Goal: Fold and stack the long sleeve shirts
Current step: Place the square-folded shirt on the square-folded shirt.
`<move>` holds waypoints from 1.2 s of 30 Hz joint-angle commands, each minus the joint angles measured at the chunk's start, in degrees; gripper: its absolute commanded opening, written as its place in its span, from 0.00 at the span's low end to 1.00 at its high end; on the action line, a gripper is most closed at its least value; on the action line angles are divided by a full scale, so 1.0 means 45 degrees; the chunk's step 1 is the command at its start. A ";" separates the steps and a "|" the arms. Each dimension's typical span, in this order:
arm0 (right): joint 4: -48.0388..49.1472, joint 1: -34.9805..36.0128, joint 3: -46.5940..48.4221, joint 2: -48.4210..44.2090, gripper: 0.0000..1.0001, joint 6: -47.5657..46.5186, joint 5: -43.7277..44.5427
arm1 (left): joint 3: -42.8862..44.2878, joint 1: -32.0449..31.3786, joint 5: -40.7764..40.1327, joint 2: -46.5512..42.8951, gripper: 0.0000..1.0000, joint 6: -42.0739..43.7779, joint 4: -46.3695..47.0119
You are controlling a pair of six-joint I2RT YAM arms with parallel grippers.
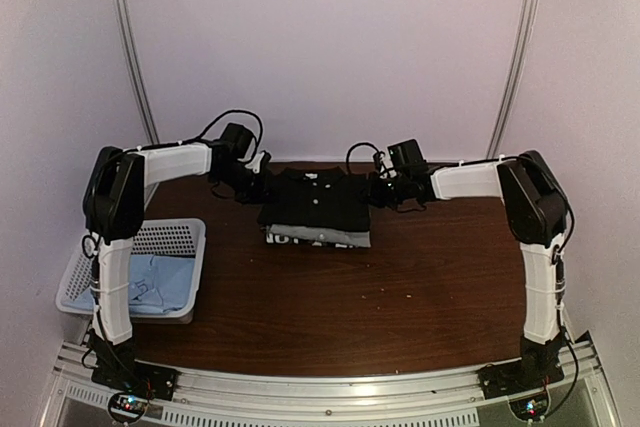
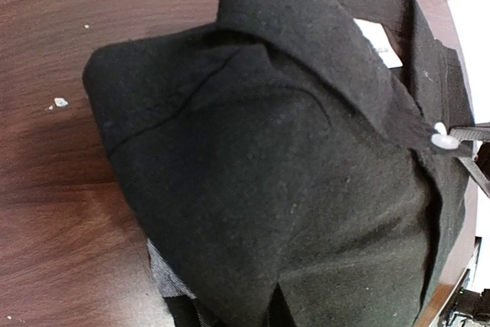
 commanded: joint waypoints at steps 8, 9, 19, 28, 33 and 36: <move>-0.0452 -0.0103 -0.0576 -0.1918 0.00 -0.0119 0.0471 | -0.0189 -0.0161 0.0599 -0.1344 0.00 0.0052 -0.0015; -0.0421 -0.0104 -0.0668 -0.1961 0.00 -0.0130 0.0458 | -0.0262 -0.0162 0.0537 -0.1318 0.00 0.0020 -0.0014; -0.0350 -0.0189 -0.0949 -0.0985 0.00 -0.0378 0.0850 | -0.0841 -0.0143 0.0063 -0.0623 0.06 0.0090 0.0199; -0.2519 -0.0256 -0.0374 -0.1635 0.38 -0.2182 0.2639 | -0.0352 -0.0123 -0.2847 -0.0435 0.42 0.0499 -0.0571; -0.2834 0.0020 -0.0808 -0.3099 0.38 -0.2525 0.3197 | -0.0717 -0.0324 -0.4084 -0.1931 0.42 0.0427 -0.0679; -0.2650 0.0549 -0.1065 -0.3590 0.34 -0.2517 0.2989 | -0.1052 -0.0844 -0.4134 -0.2682 0.41 0.0309 -0.0645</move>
